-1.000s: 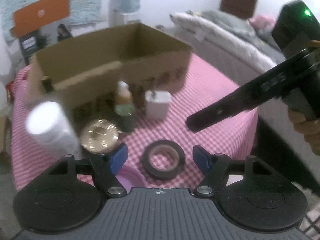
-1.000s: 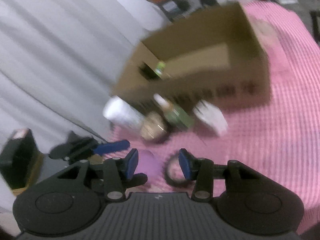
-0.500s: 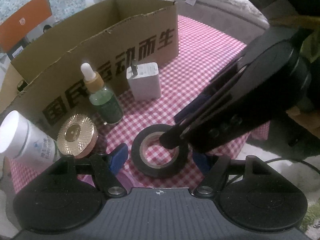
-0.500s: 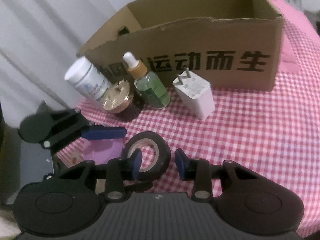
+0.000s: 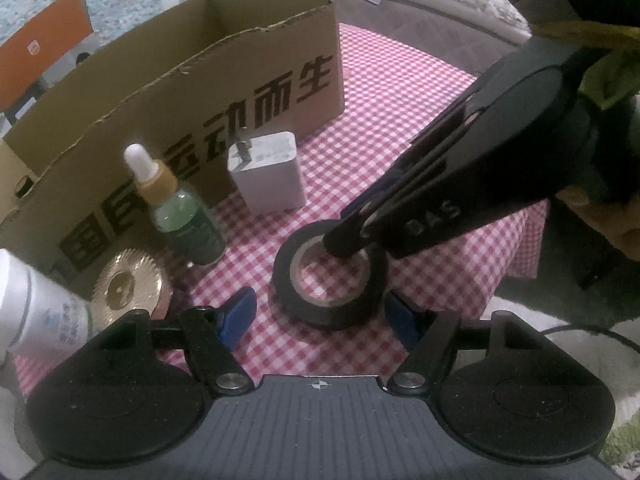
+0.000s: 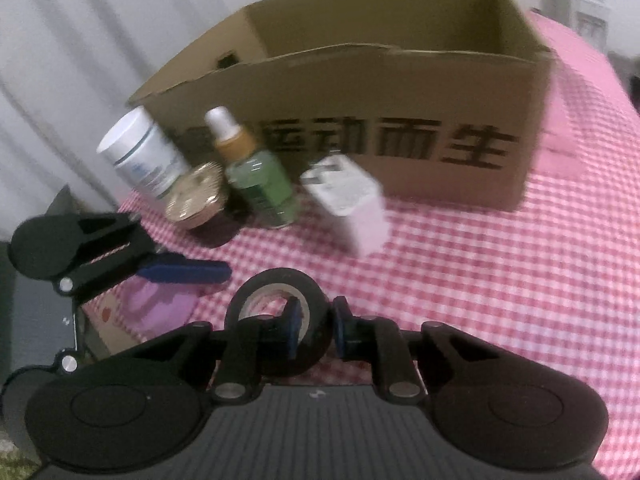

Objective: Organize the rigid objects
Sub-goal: 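Lower the right gripper onto the black tape roll and grasp its rim, then lift the tape roll with the right gripper toward the box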

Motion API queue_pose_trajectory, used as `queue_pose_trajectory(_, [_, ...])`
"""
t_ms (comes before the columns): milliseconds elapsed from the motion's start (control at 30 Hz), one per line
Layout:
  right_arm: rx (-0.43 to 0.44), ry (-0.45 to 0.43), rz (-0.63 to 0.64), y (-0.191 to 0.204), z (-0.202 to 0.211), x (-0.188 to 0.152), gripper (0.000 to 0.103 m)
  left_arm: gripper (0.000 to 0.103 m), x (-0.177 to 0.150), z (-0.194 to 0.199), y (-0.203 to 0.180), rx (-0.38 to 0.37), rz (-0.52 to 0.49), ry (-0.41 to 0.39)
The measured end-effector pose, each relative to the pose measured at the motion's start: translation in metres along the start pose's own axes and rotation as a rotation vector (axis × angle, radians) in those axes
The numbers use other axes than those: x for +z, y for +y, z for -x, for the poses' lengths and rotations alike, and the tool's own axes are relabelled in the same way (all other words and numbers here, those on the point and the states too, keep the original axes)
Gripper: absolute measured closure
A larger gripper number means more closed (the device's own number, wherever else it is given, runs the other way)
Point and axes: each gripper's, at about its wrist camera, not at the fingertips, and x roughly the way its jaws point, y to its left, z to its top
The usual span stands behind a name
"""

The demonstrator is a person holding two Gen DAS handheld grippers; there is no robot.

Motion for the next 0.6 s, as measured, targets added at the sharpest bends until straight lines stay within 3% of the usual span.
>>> queue_pose_trajectory(300, [0.009, -0.024, -0.016, -0.008, 0.005, -0.008, 0.085, 0.036, 0.007, -0.009, 0.001, -0.043, 0.015, -0.021])
queue_pose_trajectory(600, [0.005, -0.060, -0.020, 0.001, 0.012, -0.013, 0.085, 0.037, 0.001, 0.007, -0.002, -0.024, 0.033, -0.074])
